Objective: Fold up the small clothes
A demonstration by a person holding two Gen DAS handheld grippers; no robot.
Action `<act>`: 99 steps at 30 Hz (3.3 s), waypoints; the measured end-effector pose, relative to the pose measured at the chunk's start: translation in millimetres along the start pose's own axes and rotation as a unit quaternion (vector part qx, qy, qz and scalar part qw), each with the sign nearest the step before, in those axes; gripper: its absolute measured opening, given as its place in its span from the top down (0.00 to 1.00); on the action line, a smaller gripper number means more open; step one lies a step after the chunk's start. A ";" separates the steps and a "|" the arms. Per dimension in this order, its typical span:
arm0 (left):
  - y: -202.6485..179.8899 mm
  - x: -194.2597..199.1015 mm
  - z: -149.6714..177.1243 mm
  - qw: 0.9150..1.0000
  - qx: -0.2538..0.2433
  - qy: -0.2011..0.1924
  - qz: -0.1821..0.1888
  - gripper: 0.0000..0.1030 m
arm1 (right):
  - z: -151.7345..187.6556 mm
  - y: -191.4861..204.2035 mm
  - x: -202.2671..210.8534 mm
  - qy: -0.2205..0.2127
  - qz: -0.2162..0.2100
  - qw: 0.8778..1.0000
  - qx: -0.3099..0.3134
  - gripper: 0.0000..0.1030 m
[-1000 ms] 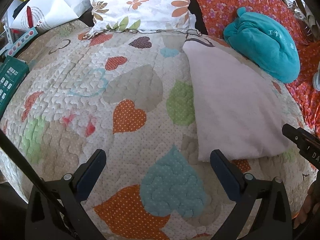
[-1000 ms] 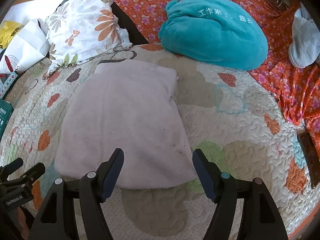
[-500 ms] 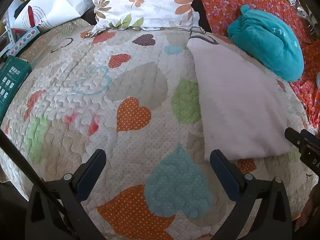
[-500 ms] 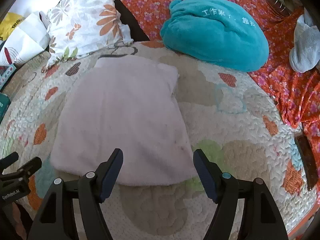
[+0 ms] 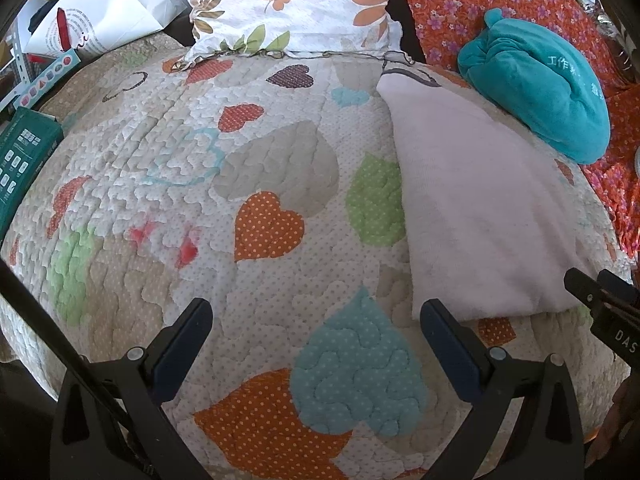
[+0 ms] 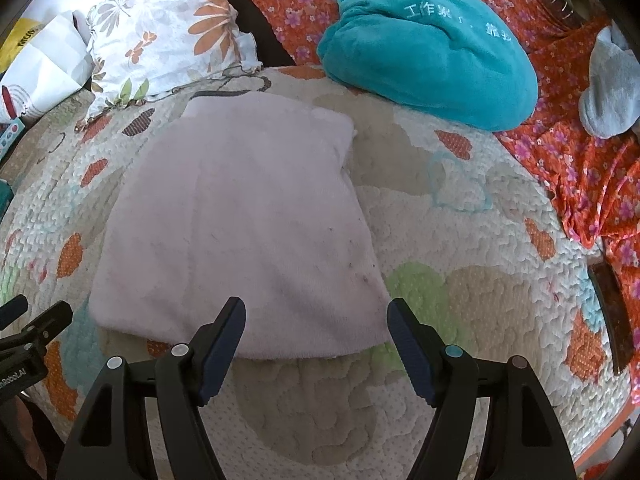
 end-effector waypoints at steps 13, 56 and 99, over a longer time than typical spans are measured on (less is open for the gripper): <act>-1.7 0.0 0.4 1.000 -0.004 0.001 0.006 0.00 | 0.4 -2.0 -5.8 0.011 0.005 1.000 0.002 0.23; -4.9 0.4 2.6 1.000 -0.005 0.002 0.022 0.00 | 4.2 0.6 -4.3 0.017 0.015 1.000 0.012 0.21; -7.8 0.9 1.7 0.999 -0.006 0.000 0.032 0.00 | 5.1 7.2 -7.8 0.020 0.039 0.998 0.053 0.19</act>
Point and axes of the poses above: each gripper's, at about its wrist camera, not at the fingertips, and x roughly against the way its jaws point, y to its left, z to its underside, the point moved 3 cm from there along -x, roughly the way its jaws point, and after that the axes turned 9 degrees about -z, right-handed, at the moved point
